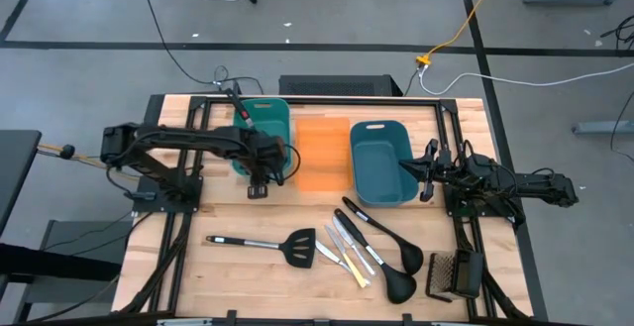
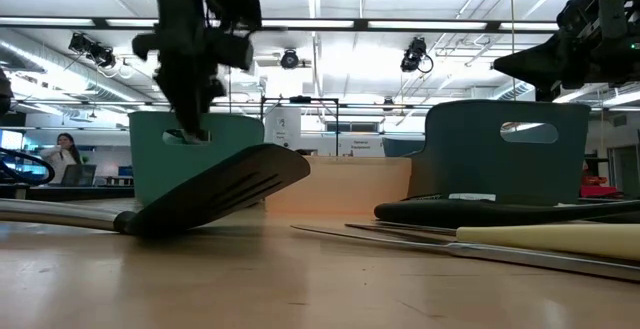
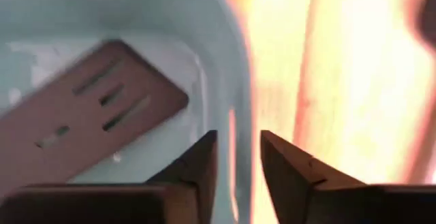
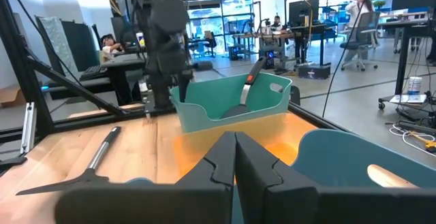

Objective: Pick & Place Kitchen Items
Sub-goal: Adjust the light green bin, then put the yellow knife into the orange bin

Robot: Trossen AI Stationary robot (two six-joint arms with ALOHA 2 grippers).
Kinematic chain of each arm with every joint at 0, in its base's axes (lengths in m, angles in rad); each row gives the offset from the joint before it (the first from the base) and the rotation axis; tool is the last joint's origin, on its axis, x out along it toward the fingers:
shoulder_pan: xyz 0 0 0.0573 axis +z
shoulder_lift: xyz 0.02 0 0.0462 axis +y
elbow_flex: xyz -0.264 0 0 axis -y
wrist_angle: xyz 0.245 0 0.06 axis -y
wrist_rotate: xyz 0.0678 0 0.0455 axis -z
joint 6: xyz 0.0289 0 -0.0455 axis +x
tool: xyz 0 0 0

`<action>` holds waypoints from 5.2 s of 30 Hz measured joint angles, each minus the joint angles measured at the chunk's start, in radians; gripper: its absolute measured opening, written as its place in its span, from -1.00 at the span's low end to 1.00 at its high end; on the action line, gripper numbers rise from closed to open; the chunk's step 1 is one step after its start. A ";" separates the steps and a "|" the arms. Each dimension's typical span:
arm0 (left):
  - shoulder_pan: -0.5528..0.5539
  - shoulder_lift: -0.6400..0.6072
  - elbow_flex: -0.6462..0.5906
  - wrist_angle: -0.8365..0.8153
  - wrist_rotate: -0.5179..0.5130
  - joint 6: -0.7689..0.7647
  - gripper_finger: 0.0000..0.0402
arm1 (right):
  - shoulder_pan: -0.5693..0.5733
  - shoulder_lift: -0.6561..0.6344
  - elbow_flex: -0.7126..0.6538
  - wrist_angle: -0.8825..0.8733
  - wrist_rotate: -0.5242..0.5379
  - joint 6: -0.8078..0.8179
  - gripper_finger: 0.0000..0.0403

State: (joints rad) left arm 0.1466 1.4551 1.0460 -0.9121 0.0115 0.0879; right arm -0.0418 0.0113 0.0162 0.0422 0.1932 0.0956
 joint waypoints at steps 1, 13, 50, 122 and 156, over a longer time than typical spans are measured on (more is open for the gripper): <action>-0.005 -0.011 0.010 -0.014 0.000 -0.002 -0.30 | 0.000 0.000 0.000 0.000 0.000 0.000 -0.94; -0.122 -0.386 0.082 -0.151 -0.057 -0.036 -0.46 | 0.000 0.000 0.000 0.000 -0.002 0.000 -0.94; -0.127 -1.389 -0.910 0.857 -0.179 -0.046 -0.99 | 0.000 0.000 0.000 -0.007 -0.045 0.026 -0.94; -0.126 -1.451 -0.968 0.877 -0.176 -0.077 -0.93 | 0.637 1.850 1.267 -0.607 -0.157 1.315 0.23; -0.127 -1.451 -0.968 0.865 -0.153 -0.103 -0.93 | 0.673 1.989 1.270 -0.589 -0.134 1.337 -0.07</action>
State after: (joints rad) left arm 0.0200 0.0040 0.0784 -0.0475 -0.1417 -0.0151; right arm 0.6312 2.0006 1.2858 -0.5468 0.0597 1.4322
